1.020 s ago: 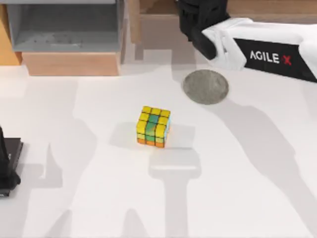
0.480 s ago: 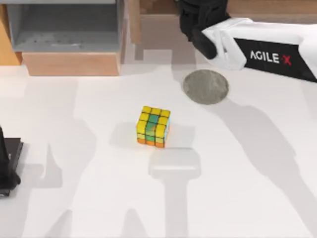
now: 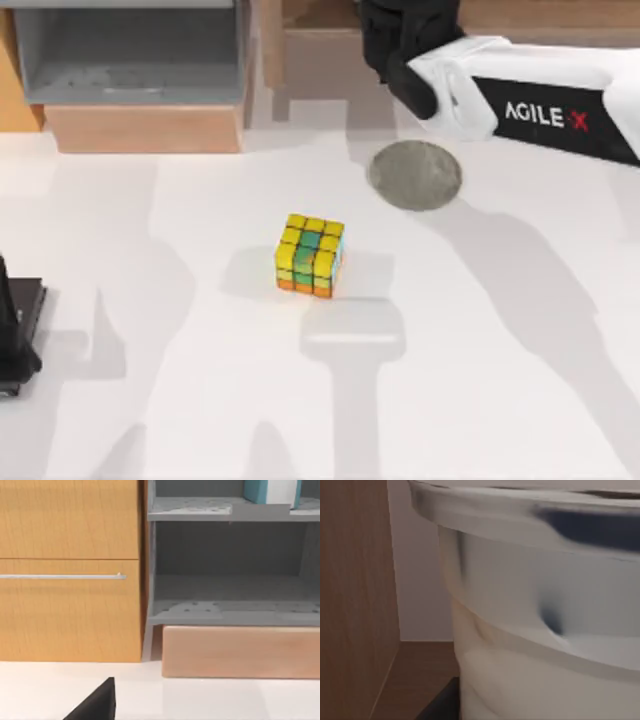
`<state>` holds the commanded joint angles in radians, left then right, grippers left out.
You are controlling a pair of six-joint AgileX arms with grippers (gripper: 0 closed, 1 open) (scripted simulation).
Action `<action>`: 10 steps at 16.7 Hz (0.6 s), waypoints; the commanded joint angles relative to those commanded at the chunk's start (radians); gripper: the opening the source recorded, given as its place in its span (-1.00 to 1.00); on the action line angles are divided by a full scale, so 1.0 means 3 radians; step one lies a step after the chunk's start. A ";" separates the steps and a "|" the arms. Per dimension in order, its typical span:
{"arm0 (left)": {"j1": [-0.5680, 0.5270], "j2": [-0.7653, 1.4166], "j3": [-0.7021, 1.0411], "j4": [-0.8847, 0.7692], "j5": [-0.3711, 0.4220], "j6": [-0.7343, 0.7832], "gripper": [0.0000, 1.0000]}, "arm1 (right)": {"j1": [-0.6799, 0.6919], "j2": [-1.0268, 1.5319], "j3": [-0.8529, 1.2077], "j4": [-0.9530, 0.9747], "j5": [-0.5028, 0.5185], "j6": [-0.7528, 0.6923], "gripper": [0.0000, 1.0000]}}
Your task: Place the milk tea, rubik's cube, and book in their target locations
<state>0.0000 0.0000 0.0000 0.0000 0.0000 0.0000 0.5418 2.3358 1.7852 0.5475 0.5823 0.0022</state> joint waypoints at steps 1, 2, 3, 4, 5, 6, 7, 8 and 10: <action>0.0000 0.0000 0.0000 0.0000 0.0000 0.0000 1.00 | -0.0008 0.0003 -0.0008 0.0002 -0.0004 0.0002 -1.00; 0.0000 0.0000 0.0000 0.0000 0.0000 0.0000 1.00 | -0.0041 0.0011 -0.0052 0.0012 -0.0027 0.0010 -1.00; 0.0000 0.0000 0.0000 0.0000 0.0000 0.0000 1.00 | -0.0074 0.0011 -0.0125 0.0030 -0.0060 0.0021 -1.00; 0.0000 0.0000 0.0000 0.0000 0.0000 0.0000 1.00 | -0.0090 -0.0015 -0.0219 0.0052 -0.0095 0.0045 -1.00; 0.0000 0.0000 0.0000 0.0000 0.0000 0.0000 1.00 | -0.0093 -0.0073 -0.0330 0.0075 -0.0120 0.0086 -1.00; 0.0000 0.0000 0.0000 0.0000 0.0000 0.0000 1.00 | -0.0082 -0.0157 -0.0454 0.0098 -0.0119 0.0129 -1.00; 0.0000 0.0000 0.0000 0.0000 0.0000 0.0000 1.00 | -0.0050 -0.0263 -0.0593 0.0124 -0.0089 0.0162 -1.00; 0.0000 0.0000 0.0000 0.0000 0.0000 0.0000 1.00 | 0.0003 -0.0376 -0.0734 0.0149 -0.0039 0.0170 -1.00; 0.0000 0.0000 0.0000 0.0000 0.0000 0.0000 1.00 | 0.0139 -0.0572 -0.0986 0.0222 0.0090 0.0127 -1.00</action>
<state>0.0000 0.0000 0.0000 0.0000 0.0000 0.0000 0.5834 2.1641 1.4893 0.6140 0.6094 0.0404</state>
